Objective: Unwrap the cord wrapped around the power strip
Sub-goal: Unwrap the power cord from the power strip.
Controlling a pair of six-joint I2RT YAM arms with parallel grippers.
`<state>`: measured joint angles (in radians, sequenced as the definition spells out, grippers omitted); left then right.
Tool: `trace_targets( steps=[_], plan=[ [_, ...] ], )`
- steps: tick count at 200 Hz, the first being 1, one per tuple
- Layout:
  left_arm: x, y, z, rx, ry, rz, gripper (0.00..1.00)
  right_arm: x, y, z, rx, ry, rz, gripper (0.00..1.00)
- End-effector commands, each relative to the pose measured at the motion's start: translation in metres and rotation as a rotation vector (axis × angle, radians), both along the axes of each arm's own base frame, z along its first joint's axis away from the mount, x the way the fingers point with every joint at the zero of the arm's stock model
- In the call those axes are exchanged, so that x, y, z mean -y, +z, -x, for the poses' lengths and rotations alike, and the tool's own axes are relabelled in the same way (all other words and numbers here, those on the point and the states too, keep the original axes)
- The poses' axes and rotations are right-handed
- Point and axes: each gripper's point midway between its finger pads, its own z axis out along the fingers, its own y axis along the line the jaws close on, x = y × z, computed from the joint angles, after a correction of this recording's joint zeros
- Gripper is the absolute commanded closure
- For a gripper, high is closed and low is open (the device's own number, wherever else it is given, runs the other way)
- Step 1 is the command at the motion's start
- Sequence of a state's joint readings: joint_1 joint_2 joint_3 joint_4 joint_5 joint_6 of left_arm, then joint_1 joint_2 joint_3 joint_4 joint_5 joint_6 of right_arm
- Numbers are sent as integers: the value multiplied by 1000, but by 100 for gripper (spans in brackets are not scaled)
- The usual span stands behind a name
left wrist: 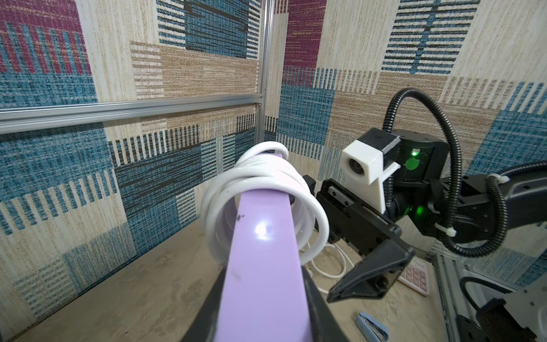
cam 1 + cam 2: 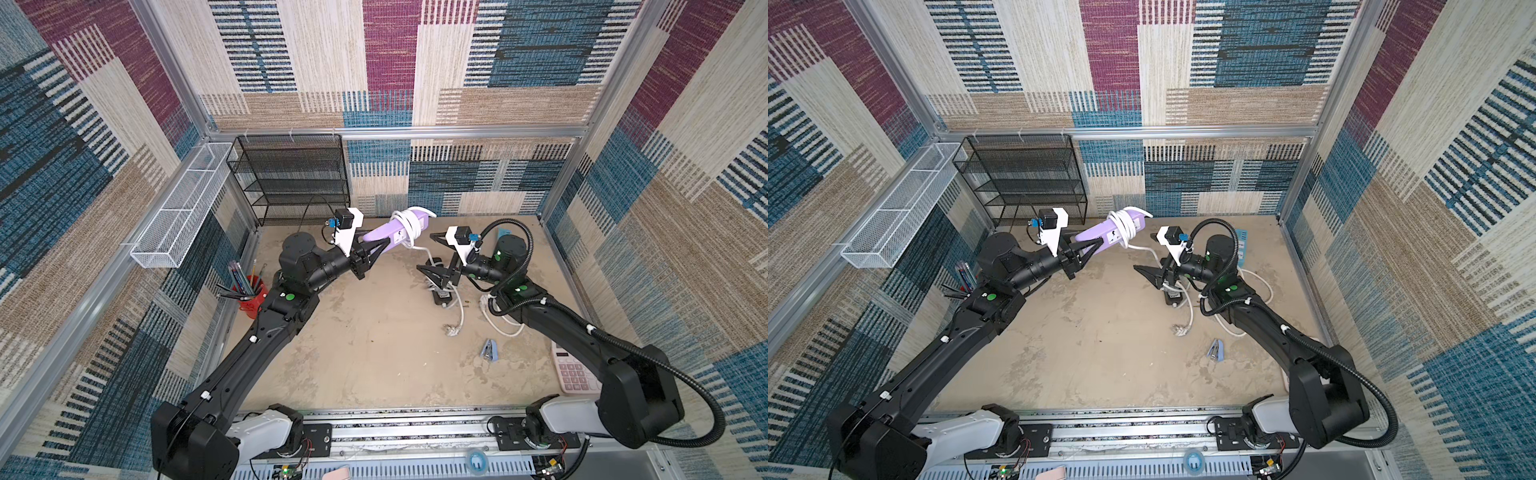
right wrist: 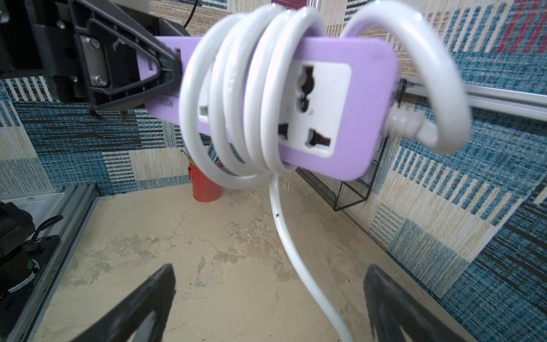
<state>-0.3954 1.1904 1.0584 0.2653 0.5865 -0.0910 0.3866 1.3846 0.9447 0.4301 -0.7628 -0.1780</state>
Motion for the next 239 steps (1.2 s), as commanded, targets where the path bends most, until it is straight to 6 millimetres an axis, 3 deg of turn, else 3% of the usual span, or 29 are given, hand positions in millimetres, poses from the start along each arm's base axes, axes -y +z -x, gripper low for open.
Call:
trace_targets(
  steps=[1,25,44,70,87,113,190,216,239],
  plan=[
    [2,26,9,66,-40,59,100,-8,7,-5,65,23,-5,2],
    [2,27,10,68,-47,61,100,-14,0,-15,64,23,-1,8],
    [2,28,12,71,-50,64,100,-17,-2,-19,66,25,-7,17],
    [2,29,12,74,-48,63,100,-18,1,-21,72,27,-13,40],
    [1,30,13,75,-49,64,100,-18,1,-21,69,26,-12,49],
    [2,31,14,77,-55,67,100,-17,2,-19,72,25,-8,54],
    [2,36,18,84,-73,78,100,-23,-11,-26,27,47,9,52],
    [3,36,18,82,-77,79,100,-24,-14,-28,17,43,6,60],
    [2,36,18,84,-74,79,100,-23,-14,-30,11,35,2,80]
  ],
)
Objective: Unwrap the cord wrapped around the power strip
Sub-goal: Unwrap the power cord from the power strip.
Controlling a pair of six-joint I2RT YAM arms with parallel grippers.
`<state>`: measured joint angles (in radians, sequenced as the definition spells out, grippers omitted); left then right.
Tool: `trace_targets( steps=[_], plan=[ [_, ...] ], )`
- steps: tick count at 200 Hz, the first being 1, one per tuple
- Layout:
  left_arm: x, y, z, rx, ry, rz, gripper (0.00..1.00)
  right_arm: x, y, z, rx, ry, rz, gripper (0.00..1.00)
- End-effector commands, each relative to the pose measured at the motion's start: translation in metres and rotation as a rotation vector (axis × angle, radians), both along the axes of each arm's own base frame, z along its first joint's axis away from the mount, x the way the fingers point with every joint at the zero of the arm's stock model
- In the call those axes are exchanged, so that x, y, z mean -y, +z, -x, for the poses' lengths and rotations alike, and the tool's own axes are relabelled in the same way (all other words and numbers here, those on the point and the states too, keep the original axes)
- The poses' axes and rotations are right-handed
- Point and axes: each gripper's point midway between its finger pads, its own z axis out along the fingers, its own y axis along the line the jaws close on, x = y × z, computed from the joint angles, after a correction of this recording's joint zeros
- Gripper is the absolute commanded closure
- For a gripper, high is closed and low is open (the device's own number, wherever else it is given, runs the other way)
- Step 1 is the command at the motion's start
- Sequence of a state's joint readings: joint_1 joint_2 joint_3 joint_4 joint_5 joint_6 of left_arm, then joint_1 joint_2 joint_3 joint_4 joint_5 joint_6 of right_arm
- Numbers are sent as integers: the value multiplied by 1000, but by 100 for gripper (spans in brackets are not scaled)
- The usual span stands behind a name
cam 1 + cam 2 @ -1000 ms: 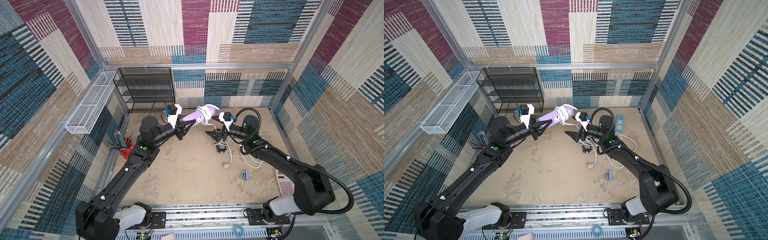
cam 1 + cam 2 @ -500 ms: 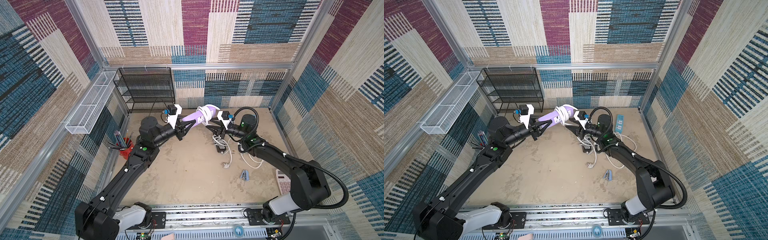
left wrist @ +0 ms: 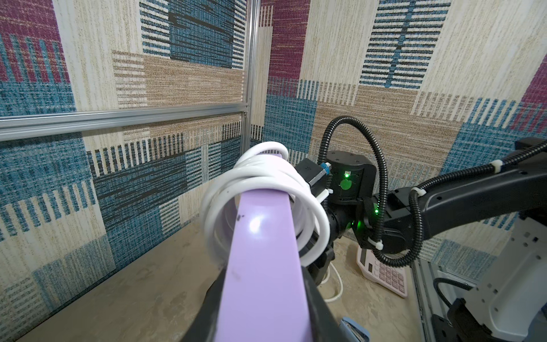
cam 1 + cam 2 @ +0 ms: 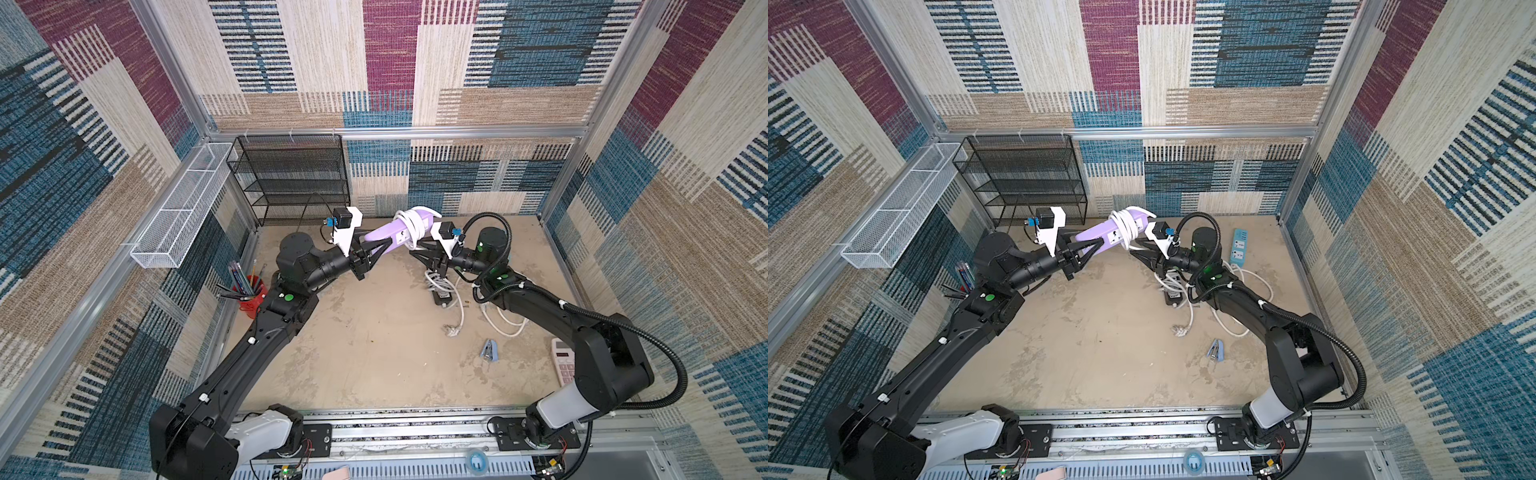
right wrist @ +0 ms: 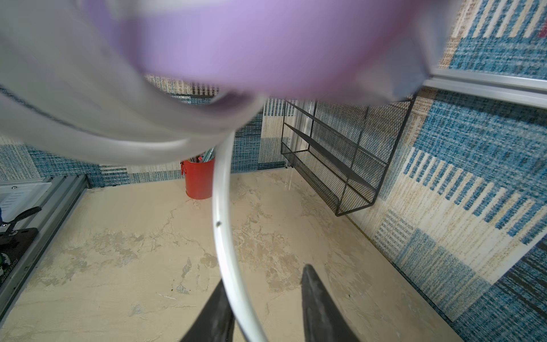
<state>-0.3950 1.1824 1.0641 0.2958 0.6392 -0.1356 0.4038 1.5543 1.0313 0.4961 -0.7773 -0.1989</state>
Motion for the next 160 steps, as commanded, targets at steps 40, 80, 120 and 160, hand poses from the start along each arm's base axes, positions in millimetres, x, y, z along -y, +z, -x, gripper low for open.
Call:
trace_targets(
  steps=[40,80,120,160],
  plan=[
    [-4,25,7,82,-7,45,100,5,8,1,3,-33,-28,100],
    [-3,27,12,68,-21,48,100,17,11,-3,-16,-84,-65,100],
    [0,23,28,20,-50,28,100,29,29,-19,-13,-125,-101,100],
    [5,-1,42,-93,-109,42,100,34,62,-35,40,-138,-113,100]
  ],
)
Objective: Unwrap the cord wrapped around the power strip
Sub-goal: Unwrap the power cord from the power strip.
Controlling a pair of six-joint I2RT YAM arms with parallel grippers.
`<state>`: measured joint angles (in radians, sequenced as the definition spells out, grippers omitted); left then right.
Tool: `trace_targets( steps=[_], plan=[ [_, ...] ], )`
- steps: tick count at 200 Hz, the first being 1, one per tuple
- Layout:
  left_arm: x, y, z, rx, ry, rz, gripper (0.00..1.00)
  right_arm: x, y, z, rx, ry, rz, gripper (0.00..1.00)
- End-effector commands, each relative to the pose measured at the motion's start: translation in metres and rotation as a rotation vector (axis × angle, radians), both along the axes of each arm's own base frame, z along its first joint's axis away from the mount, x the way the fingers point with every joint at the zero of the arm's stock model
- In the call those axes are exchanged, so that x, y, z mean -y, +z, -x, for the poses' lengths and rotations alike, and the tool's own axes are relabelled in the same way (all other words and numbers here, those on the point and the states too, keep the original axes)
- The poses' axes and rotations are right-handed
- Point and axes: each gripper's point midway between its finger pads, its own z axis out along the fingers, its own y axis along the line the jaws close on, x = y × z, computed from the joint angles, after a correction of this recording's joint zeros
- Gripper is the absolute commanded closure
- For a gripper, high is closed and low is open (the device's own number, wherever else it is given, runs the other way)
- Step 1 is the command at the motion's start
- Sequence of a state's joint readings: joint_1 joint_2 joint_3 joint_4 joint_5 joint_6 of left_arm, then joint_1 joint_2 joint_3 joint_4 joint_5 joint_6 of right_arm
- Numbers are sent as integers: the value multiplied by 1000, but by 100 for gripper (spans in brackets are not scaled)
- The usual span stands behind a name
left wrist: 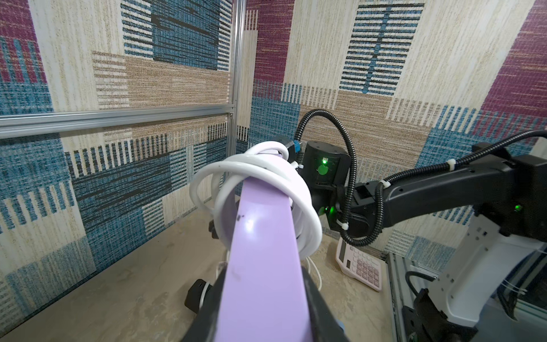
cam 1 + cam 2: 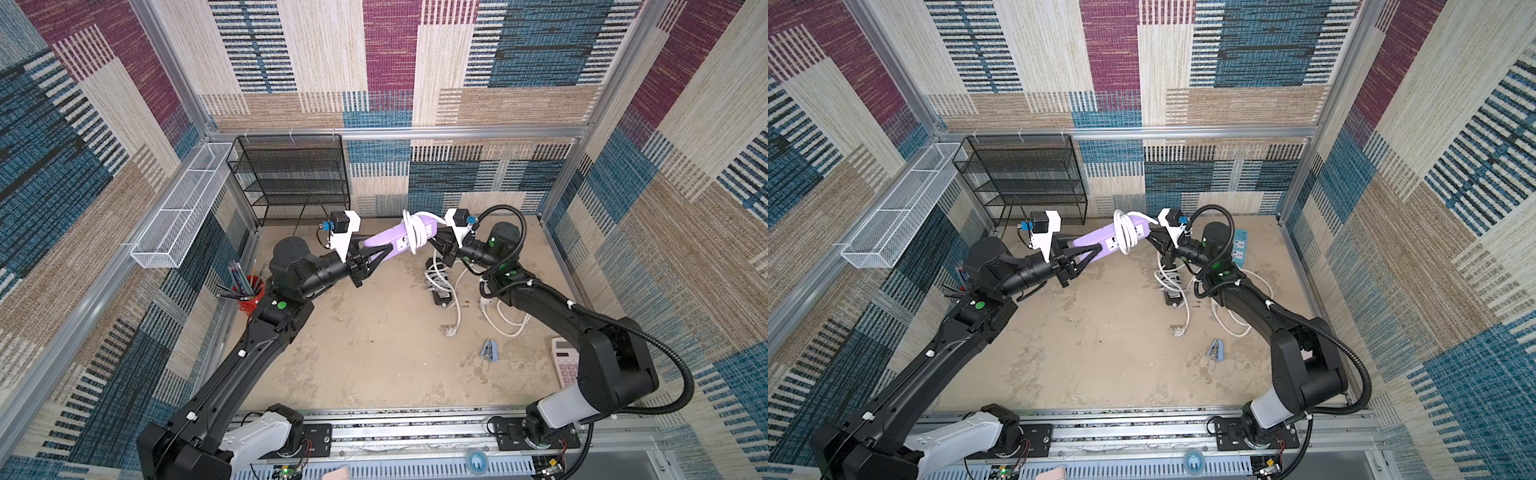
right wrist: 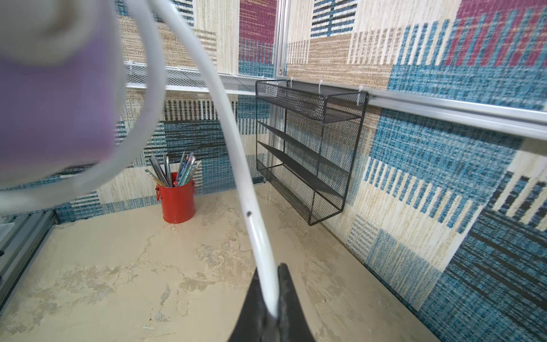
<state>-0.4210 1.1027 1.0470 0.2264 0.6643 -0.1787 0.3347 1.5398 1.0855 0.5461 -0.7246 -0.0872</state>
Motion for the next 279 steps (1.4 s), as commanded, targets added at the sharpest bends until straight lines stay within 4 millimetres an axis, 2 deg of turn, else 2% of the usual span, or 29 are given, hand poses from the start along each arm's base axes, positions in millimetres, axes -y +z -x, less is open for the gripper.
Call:
trace_targets(
  steps=[1,35,66,87,119,134,164,202,239,260,279],
  plan=[
    [4,-6,12,-53,-55,26,100,3,23,-9,34,-21,-18,100],
    [2,-34,17,-126,-32,23,100,5,55,-10,99,-29,6,100],
    [-6,-51,12,-143,44,4,100,15,75,6,134,-71,38,100],
    [-17,-52,-1,-112,154,-19,100,27,75,21,124,-118,60,100],
    [-30,-43,-28,-73,298,-42,100,44,66,47,94,-167,79,100],
    [-34,-33,-39,-51,345,-28,100,49,57,57,63,-179,84,100],
    [-31,-6,-53,8,365,17,100,53,25,65,-33,-183,82,100],
    [-20,33,-53,77,308,61,100,45,-26,62,-177,-130,63,100],
    [-11,54,-32,80,197,107,100,30,-71,37,-291,-95,50,100],
    [-5,57,-15,53,108,126,100,21,-85,16,-330,-80,41,100],
    [0,51,-3,2,41,143,100,12,-94,-8,-354,-70,45,100]
  ],
)
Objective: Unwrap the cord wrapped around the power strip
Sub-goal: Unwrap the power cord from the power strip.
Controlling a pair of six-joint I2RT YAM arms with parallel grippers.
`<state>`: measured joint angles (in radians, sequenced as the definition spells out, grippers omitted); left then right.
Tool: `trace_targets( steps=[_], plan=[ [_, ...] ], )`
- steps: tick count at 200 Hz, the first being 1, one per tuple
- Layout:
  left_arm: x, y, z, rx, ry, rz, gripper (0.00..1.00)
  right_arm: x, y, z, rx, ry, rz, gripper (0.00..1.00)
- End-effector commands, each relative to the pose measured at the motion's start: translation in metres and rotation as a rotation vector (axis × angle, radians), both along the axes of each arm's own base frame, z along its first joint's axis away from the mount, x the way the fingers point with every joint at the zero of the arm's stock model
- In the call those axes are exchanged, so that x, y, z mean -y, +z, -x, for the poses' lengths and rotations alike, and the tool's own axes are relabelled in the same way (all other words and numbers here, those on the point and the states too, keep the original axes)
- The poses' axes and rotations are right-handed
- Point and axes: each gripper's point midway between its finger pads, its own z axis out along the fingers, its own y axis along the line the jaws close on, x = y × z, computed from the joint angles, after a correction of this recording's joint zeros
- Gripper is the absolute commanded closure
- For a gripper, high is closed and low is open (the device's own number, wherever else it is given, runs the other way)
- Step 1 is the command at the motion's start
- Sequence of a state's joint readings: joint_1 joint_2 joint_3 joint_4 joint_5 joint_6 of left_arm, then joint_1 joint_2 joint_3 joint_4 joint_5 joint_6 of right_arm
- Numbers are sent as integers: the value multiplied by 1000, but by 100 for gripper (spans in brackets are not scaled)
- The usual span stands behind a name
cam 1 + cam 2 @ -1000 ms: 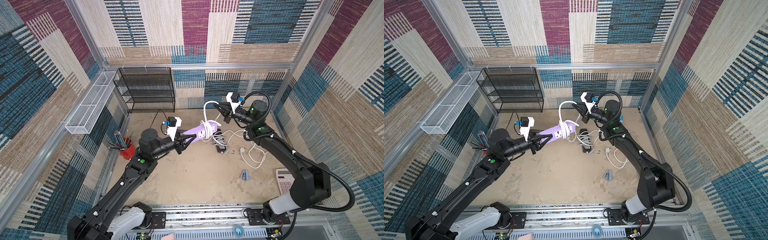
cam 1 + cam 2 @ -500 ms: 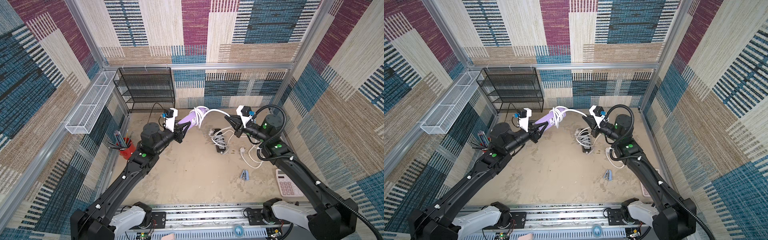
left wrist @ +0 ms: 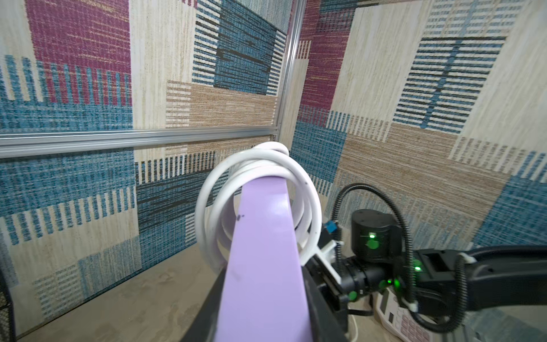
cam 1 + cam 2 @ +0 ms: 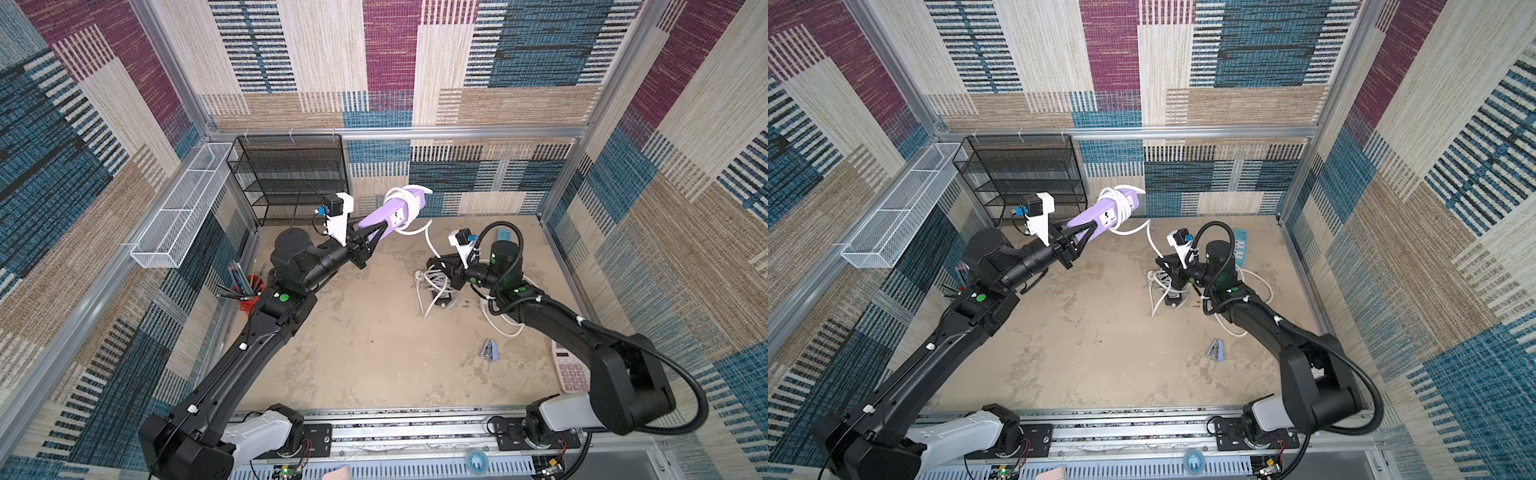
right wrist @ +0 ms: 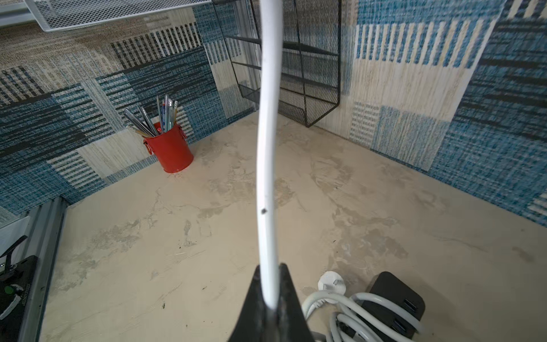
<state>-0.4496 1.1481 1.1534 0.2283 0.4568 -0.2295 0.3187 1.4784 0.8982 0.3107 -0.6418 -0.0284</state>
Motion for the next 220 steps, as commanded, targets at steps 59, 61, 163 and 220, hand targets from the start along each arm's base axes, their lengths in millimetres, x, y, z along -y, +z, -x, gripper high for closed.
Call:
trace_targets(
  steps=[59,61,163,220],
  plan=[
    [21,-49,63,-165,-263,62,100,-35,31,-89,54,35,-52,100],
    [21,-52,64,-171,-262,62,100,-36,34,-90,61,35,-53,100],
    [-19,-154,35,-275,75,-11,100,-2,153,-68,268,-105,29,100],
    [-48,-118,0,-114,337,-39,100,39,141,-38,202,-284,91,100]
  ],
)
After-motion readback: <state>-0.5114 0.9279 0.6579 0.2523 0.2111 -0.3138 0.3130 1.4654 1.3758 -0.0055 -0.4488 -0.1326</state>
